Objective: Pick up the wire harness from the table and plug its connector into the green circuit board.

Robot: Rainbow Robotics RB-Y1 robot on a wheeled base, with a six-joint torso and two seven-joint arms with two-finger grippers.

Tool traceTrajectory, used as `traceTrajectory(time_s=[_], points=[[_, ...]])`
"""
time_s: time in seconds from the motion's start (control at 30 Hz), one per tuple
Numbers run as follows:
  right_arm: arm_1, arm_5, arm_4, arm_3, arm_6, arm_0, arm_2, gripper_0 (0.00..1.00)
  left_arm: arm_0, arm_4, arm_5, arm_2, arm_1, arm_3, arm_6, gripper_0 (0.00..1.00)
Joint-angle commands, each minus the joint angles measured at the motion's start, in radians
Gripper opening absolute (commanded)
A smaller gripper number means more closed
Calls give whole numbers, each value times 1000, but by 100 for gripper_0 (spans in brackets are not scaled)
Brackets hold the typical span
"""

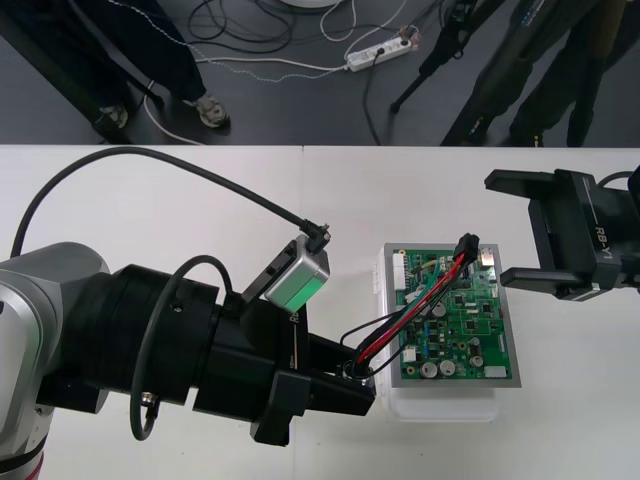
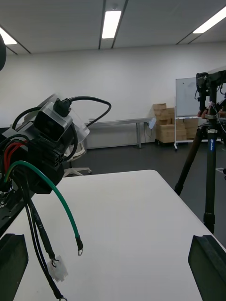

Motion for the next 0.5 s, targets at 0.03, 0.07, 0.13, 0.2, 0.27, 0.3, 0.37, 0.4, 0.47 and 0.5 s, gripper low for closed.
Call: traceTrajectory(time_s=[0.03, 0.07, 0.13, 0.2, 0.27, 0.3, 0.37, 0.4, 0.47, 0.5], points=[[-40, -6, -38, -11, -37, 12, 39, 100, -52, 75, -23, -34, -13, 44, -45, 0], [-38, -6, -46, -10, -39, 14, 49, 100, -53, 81, -23, -34, -13, 50, -51, 0], [-40, -6, -68, -11, -40, 15, 76, 100, -55, 87, -23, -35, -13, 52, -55, 0], [-41, -6, -87, -11, -46, 17, 101, 100, -56, 96, -23, -38, -13, 52, -55, 0], [-44, -6, -94, -11, -52, 17, 110, 100, -58, 107, -23, -40, -13, 52, -55, 0], [-47, -6, -94, -11, -54, 17, 110, 100, -60, 112, -23, -41, -13, 52, -55, 0], [-57, -6, -100, -11, -60, 17, 111, 100, -66, 124, -23, -46, -13, 52, -55, 0], [-66, -6, -107, -11, -63, 17, 118, 100, -67, 130, -23, -48, -13, 52, -55, 0], [-84, -6, -132, -11, -66, 17, 144, 100, -70, 141, -23, -51, -13, 52, -63, 0], [-92, -6, -147, -11, -68, 17, 159, 100, -72, 147, -23, -51, -13, 52, -65, 0]])
